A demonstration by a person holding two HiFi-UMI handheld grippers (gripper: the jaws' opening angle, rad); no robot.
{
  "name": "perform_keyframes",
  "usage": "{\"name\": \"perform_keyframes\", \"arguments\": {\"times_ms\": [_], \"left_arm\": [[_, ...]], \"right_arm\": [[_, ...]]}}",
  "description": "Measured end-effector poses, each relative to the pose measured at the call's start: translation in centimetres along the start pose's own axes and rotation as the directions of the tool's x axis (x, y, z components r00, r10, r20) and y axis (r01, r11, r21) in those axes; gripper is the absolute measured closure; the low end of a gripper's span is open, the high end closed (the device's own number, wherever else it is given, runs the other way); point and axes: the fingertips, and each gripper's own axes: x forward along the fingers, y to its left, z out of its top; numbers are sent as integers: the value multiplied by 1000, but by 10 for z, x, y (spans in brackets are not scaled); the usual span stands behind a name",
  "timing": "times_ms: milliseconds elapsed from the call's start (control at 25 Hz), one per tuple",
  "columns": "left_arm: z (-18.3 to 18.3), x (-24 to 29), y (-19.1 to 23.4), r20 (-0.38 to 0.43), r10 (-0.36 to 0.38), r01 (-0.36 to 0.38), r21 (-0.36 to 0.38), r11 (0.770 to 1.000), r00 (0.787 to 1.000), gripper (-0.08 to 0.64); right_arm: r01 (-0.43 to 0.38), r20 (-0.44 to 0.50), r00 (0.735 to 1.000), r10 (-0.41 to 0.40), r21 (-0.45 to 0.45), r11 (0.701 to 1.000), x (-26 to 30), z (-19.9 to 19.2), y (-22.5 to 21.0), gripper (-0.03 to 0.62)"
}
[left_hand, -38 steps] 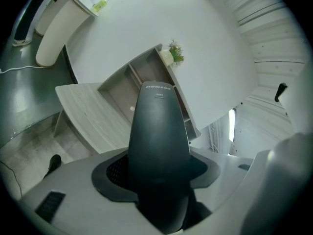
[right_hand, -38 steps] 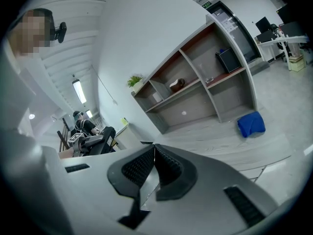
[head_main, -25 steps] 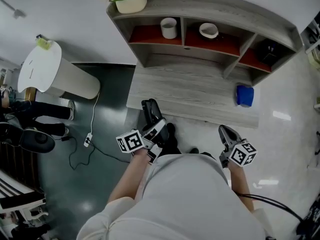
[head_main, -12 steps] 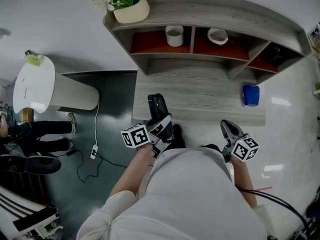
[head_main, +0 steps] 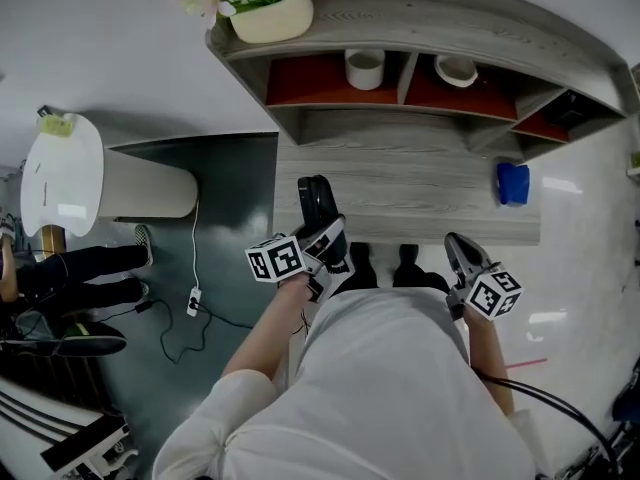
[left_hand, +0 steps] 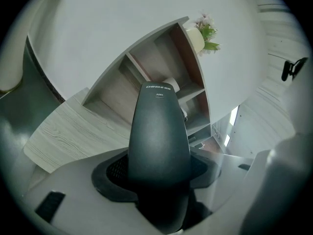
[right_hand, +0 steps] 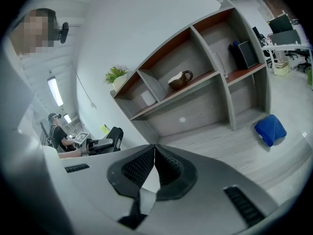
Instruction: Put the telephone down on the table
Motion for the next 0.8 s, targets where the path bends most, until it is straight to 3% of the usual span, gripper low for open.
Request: {"name": "perform_keyframes", "arguments": {"times_ms": [400, 800], "left_arm": [[17, 34, 58, 18, 154, -153, -24, 988, 988, 276], [42, 93, 151, -83, 349, -343, 82, 936, 933, 276]], "right_arm": [[-38, -11, 999, 37, -1, 999, 16, 27, -20, 575], [-3, -23, 1000, 3, 17, 1000, 17, 34, -36, 575]]}}
